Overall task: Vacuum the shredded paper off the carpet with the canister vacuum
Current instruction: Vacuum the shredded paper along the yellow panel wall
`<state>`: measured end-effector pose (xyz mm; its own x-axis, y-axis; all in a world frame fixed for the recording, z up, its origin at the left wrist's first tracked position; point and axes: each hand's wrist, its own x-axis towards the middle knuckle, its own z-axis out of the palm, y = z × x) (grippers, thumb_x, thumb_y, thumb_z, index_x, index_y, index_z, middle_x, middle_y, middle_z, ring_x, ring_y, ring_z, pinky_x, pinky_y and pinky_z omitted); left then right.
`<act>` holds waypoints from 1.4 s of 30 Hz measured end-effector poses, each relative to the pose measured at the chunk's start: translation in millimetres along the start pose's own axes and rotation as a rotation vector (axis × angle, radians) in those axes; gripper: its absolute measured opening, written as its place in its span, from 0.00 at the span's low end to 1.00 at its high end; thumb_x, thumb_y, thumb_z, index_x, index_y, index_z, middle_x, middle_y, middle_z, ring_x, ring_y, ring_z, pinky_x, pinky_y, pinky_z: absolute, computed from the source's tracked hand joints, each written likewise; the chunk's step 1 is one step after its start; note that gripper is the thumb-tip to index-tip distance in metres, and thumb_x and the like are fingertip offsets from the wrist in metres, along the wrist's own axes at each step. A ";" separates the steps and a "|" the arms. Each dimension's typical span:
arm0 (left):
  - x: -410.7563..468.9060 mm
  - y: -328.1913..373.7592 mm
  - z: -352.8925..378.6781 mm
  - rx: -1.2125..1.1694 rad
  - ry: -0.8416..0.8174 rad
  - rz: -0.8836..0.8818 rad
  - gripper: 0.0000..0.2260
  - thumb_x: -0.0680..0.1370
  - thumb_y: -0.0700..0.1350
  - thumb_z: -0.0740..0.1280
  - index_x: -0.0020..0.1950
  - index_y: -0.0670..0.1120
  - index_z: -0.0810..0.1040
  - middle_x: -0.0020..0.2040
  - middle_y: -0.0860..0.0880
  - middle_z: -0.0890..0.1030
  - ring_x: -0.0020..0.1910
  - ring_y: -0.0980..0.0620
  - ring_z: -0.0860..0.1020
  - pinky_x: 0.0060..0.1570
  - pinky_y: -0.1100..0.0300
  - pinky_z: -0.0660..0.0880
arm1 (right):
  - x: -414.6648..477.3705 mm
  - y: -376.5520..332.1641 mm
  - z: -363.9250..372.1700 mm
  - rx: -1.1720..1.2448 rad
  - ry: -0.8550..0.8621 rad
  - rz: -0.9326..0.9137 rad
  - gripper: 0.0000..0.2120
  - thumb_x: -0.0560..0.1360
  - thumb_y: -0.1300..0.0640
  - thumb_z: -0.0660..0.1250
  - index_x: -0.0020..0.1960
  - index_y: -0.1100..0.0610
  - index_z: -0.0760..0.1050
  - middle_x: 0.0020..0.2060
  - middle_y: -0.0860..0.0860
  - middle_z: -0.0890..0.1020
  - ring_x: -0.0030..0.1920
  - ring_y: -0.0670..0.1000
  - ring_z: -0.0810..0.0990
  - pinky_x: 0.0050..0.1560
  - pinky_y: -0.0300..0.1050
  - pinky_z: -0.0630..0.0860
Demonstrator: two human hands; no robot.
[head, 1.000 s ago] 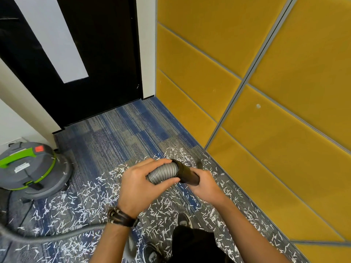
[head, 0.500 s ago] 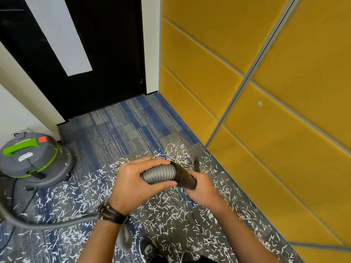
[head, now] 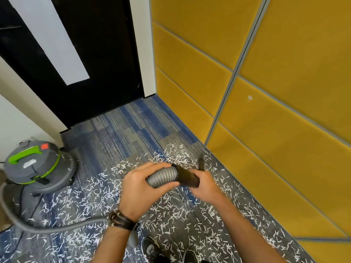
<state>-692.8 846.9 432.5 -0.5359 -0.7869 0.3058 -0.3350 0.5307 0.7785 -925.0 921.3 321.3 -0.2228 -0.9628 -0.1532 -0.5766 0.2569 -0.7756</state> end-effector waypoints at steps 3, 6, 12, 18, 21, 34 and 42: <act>-8.6 6.2 7.1 0.002 -0.013 0.008 0.23 0.68 0.63 0.80 0.60 0.59 0.85 0.47 0.64 0.83 0.45 0.60 0.82 0.46 0.65 0.81 | -14.3 8.2 -1.8 -0.002 0.016 -0.006 0.14 0.70 0.67 0.71 0.51 0.51 0.83 0.38 0.48 0.84 0.39 0.45 0.82 0.39 0.38 0.76; -10.7 15.2 14.7 -0.001 0.029 -0.017 0.23 0.69 0.62 0.80 0.61 0.58 0.85 0.47 0.62 0.83 0.45 0.58 0.82 0.46 0.67 0.79 | -13.3 10.9 -10.5 -0.028 0.048 0.000 0.13 0.69 0.68 0.71 0.49 0.53 0.82 0.37 0.48 0.84 0.37 0.45 0.81 0.37 0.37 0.74; -4.5 21.7 29.6 0.057 0.006 -0.071 0.21 0.70 0.58 0.80 0.63 0.59 0.84 0.47 0.64 0.81 0.47 0.61 0.80 0.46 0.69 0.75 | 10.3 21.1 -26.3 -0.062 0.000 -0.008 0.12 0.70 0.67 0.72 0.49 0.53 0.82 0.38 0.48 0.84 0.39 0.45 0.82 0.41 0.44 0.79; 4.8 15.9 49.4 0.058 -0.017 -0.132 0.21 0.71 0.59 0.78 0.63 0.61 0.83 0.46 0.64 0.80 0.48 0.64 0.79 0.43 0.71 0.73 | 22.1 31.7 -32.5 -0.058 -0.049 0.016 0.11 0.72 0.65 0.72 0.47 0.49 0.80 0.38 0.48 0.83 0.39 0.44 0.82 0.42 0.42 0.78; 8.7 17.8 52.9 0.036 -0.042 -0.114 0.22 0.70 0.63 0.75 0.63 0.62 0.83 0.47 0.63 0.81 0.48 0.62 0.80 0.44 0.72 0.73 | 16.5 36.1 -34.5 -0.026 -0.019 0.021 0.10 0.72 0.65 0.72 0.48 0.52 0.80 0.38 0.50 0.83 0.39 0.46 0.82 0.42 0.45 0.79; 14.3 36.0 58.7 -0.038 -0.092 0.006 0.23 0.70 0.65 0.77 0.64 0.63 0.83 0.48 0.62 0.83 0.48 0.57 0.82 0.49 0.57 0.81 | -22.7 47.5 -38.4 0.074 0.095 0.090 0.09 0.71 0.64 0.71 0.47 0.52 0.81 0.35 0.49 0.82 0.35 0.46 0.80 0.38 0.40 0.75; 11.4 47.9 35.1 -0.019 0.010 0.057 0.21 0.70 0.59 0.81 0.61 0.57 0.86 0.47 0.61 0.83 0.46 0.57 0.82 0.47 0.65 0.78 | -22.9 26.1 -30.4 0.062 0.088 0.003 0.10 0.72 0.65 0.72 0.50 0.54 0.81 0.37 0.50 0.83 0.37 0.48 0.81 0.38 0.43 0.77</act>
<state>-742.2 874.4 454.0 -0.5460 -0.7588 0.3551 -0.2897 0.5687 0.7698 -958.9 952.6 323.2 -0.2941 -0.9502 -0.1032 -0.5270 0.2513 -0.8118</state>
